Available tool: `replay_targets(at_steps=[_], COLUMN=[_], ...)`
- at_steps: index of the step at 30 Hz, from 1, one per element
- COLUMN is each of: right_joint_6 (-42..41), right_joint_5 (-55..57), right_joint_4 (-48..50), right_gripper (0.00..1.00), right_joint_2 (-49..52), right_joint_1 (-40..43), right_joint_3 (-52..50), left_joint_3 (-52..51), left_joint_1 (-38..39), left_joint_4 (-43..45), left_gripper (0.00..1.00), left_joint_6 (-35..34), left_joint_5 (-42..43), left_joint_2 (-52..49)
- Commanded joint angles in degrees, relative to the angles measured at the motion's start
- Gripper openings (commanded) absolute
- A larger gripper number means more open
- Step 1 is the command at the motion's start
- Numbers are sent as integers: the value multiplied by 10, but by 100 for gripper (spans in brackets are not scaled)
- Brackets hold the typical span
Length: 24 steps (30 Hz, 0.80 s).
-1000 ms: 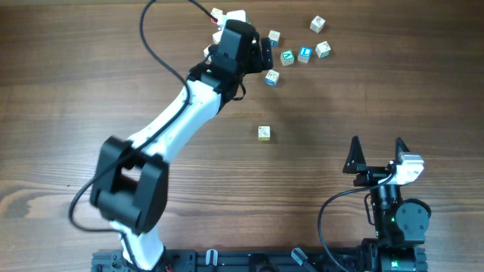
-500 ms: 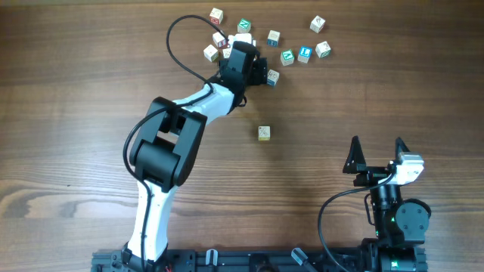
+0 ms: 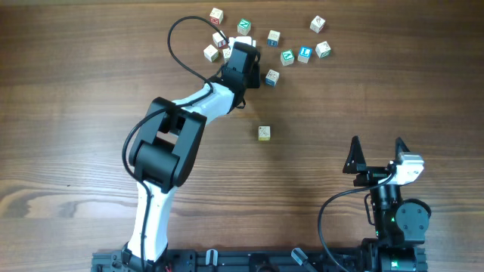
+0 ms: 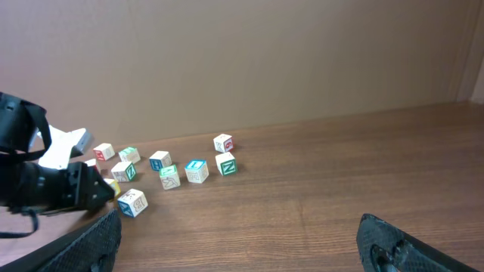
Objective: Form a tower
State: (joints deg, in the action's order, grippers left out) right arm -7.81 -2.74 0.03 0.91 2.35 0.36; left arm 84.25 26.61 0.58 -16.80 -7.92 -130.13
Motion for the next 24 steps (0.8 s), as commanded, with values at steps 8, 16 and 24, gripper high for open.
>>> replay_targets(at_steps=[8,16,24], right_joint_6=[3,2,2], right_joint_5=[-1,-1,-1], right_joint_4=[1,1,1], right_gripper=[100,100,100], right_joint_2=[-3,-3,-3], right_joint_1=[-1,-1,-1], right_joint_3=[-1,-1,-1], left_joint_3=[0,0,0], left_joint_1=[1,61,141], left_joint_4=[-120,-301,-401], left_gripper=[27,28,25], left_joint_6=[-6,-6,-85], left_joint_5=[-5,-5,-5], left_joint_2=[136,211,229])
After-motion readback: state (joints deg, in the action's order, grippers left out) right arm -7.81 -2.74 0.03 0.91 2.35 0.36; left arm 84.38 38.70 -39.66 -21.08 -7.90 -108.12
